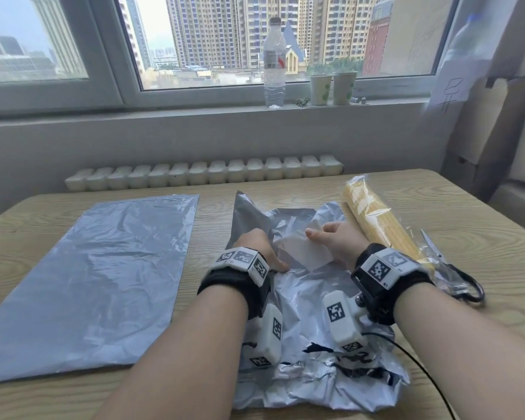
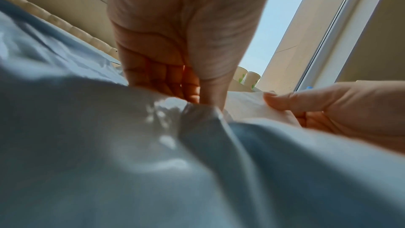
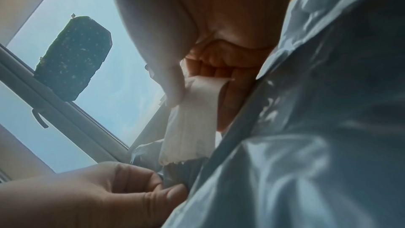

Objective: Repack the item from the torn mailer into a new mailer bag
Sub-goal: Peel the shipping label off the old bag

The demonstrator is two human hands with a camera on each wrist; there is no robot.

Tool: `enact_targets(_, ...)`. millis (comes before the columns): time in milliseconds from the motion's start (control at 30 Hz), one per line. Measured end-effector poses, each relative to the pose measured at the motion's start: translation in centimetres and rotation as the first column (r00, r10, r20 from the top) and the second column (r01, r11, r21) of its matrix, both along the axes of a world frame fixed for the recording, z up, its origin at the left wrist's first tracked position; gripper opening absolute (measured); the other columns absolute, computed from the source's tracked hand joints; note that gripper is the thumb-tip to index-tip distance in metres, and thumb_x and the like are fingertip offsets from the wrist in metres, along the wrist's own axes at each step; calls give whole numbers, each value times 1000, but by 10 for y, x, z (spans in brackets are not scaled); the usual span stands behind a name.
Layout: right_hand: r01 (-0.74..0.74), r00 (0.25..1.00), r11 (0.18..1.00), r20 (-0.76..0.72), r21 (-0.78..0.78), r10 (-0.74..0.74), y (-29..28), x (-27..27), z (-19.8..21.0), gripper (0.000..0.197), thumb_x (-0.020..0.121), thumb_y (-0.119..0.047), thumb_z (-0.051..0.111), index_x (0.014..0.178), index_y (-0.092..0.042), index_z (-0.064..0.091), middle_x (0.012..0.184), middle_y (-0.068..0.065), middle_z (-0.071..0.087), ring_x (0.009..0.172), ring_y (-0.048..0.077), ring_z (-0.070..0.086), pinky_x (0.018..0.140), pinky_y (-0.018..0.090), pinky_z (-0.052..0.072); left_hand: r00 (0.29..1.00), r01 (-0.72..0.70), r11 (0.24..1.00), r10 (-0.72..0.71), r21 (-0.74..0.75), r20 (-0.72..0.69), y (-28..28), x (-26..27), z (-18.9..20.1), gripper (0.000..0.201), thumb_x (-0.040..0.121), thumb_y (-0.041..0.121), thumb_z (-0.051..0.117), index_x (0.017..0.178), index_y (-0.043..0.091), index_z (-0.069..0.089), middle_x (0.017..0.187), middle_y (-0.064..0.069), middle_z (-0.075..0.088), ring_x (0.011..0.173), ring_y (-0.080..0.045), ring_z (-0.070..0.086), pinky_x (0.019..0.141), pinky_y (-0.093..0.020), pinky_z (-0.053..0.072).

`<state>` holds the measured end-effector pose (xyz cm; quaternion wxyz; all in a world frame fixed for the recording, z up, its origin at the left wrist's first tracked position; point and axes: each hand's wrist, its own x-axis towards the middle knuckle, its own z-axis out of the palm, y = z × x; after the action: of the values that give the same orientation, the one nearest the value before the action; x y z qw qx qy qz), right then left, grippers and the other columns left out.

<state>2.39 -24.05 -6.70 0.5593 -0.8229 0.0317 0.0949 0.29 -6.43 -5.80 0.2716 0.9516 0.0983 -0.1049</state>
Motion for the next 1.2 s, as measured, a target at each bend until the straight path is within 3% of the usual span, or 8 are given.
enact_targets(133,18,999,999,45,35,-20,4,3,-1,25,85,-35,69,75,-15,57,88,13,65,93,38,66,79,51,57,1000,-27,999,27,-24,-7,2,3,-4,42,60,39,89,83,9,72,78,-4,73,80,-20,71,62,-26,50)
enact_targets(333,113,987,990,104,87,-122,-2,9,0,19,90,-30,63,77,-17,62,93,16,67,94,38,66,85,57,54,999,-32,999,31,-29,-24,3,5,-7,44,62,41,88,87,9,73,83,-4,74,76,-21,67,63,-27,48)
enact_targets(567,149,966,982,194,114,-169,-5,10,15,23,91,-27,63,71,-16,60,79,7,61,81,27,60,83,46,53,998,-5,1000,4,-7,-61,3,7,-3,39,61,36,88,84,10,72,77,-5,72,79,-22,71,66,-29,53)
enact_targets(667,82,974,990,203,116,-105,-3,9,22,20,91,-25,63,73,-16,61,82,8,64,81,26,60,81,42,52,986,28,996,-42,-88,-164,6,5,13,17,74,13,77,87,7,68,70,-7,65,50,-14,59,49,-20,48)
enact_targets(767,43,975,990,212,134,-71,-2,8,25,18,90,-21,64,73,-15,62,80,7,64,80,26,61,79,41,51,998,-5,985,-6,-171,-64,6,9,27,18,74,22,77,78,7,68,65,-1,64,44,-7,52,38,-14,39)
enact_targets(867,15,974,990,223,141,-47,0,7,28,18,90,-18,64,72,-15,62,76,6,64,78,25,61,78,40,51,998,18,993,-11,-118,55,0,17,21,38,62,45,84,73,12,68,65,2,68,54,-11,63,48,-20,48)
enact_targets(1033,-6,973,999,231,53,-6,0,13,23,17,87,-28,68,73,-18,66,77,3,68,77,23,65,77,39,54,995,36,999,-36,-4,90,-4,30,8,42,63,52,81,79,22,57,74,3,66,80,-18,70,74,-29,57)
enact_targets(1200,13,980,1000,200,-16,-9,0,23,12,22,80,-37,71,66,-22,67,76,1,71,82,28,69,82,46,54,998,46,998,-47,34,34,-4,35,3,45,60,49,83,82,16,62,80,0,69,79,-18,69,69,-27,54)
